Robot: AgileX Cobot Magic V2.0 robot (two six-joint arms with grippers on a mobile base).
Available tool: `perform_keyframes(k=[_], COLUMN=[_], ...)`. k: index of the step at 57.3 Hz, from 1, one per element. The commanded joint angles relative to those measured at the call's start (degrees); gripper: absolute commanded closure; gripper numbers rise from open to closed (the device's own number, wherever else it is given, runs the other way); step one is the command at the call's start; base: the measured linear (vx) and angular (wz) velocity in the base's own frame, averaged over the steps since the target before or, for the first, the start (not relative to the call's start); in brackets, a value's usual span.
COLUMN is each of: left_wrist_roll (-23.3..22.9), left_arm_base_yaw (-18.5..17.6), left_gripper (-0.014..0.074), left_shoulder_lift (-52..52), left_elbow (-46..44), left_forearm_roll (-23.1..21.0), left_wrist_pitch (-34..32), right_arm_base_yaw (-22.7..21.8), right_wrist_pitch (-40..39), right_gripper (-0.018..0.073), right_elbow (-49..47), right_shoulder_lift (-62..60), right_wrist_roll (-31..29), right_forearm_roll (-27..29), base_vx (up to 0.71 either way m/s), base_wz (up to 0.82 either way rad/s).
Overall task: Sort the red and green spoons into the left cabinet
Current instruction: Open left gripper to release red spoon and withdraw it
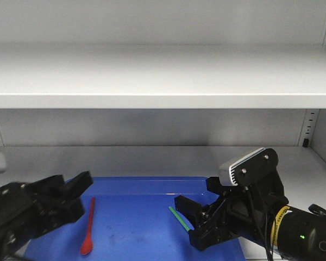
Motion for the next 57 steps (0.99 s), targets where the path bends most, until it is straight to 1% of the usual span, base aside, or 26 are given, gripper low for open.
perform_keyframes(k=[1,5,7,11,18,22,24,27,35,41,47,55,57], left_wrist_roll=[1.2,4.8,7.1,9.5,10.2,10.2,10.1,10.0,10.0,10.0,10.0,10.0,10.0], left_arm_base_yaw=[0.0,0.3,1.0,2.8,7.9,11.1,13.2,15.7,21.1,25.0,27.8,29.3,29.5], left_gripper=[0.0193,0.0252,0.0293,0.0370,0.0507,0.0577,0.0606,0.0605,0.0604,0.0604,0.0603,0.0603,0.0603], left_shoulder_lift=[-5.5,-9.3,-11.7,-15.5,-23.0,-27.5,-30.3,-34.0,-42.4,-48.6,-55.7,-66.6,-66.6], left_elbow=[1.6,4.8,6.3,9.1,13.8,16.4,17.8,19.1,22.5,24.9,28.1,33.8,35.2], left_forearm_roll=[0.2,0.2,0.2,0.2,0.9,2.6,3.7,5.1,7.7,8.1,8.1,8.0,8.0], left_wrist_pitch=[-4.5,-4.5,-4.5,-4.5,-4.0,-2.9,-1.0,2.1,9.2,13.0,14.6,14.8,13.2], right_arm_base_yaw=[0.0,0.0,0.0,0.0,0.0,0.0,0.0,0.0,0.0,0.0,0.0,0.0,0.0], right_wrist_pitch=[-2.8,-2.8,-2.8,-2.8,-2.8,-2.8,-2.8,-2.8,-2.8,-2.8,-2.8,-2.8,-2.8], right_gripper=[0.0028,0.0028,0.0028,0.0028,0.0028,0.0028,0.0028,0.0028,0.0028,0.0028,0.0028,0.0028,0.0027], right_elbow=[-2.1,-2.1,-2.1,-2.1,-2.1,-2.1,-2.1,-2.1,-2.1,-2.1,-2.1,-2.1,-2.1], right_shoulder_lift=[-1.5,-1.5,-1.5,-1.5,-1.5,-1.5,-1.5,-1.5,-1.5,-1.5,-1.5,-1.5,-1.3], right_wrist_roll=[-0.5,-0.5,-0.5,-0.5,-0.5,-0.5,-0.5,-0.5,-0.5,-0.5,-0.5,-0.5,-0.5], right_forearm_roll=[0.9,0.9,0.9,0.9,0.9,0.9,0.9,0.9,0.9,0.9,0.9,0.9,0.9], base_vx=[0.00,0.00,0.00,0.00,0.00,0.00,0.00,0.00,0.00,0.00,0.00,0.00,0.00], base_wz=[0.00,0.00,0.01,0.01,0.01,0.00,0.00,0.00,0.00,0.00,0.00,0.00,0.00])
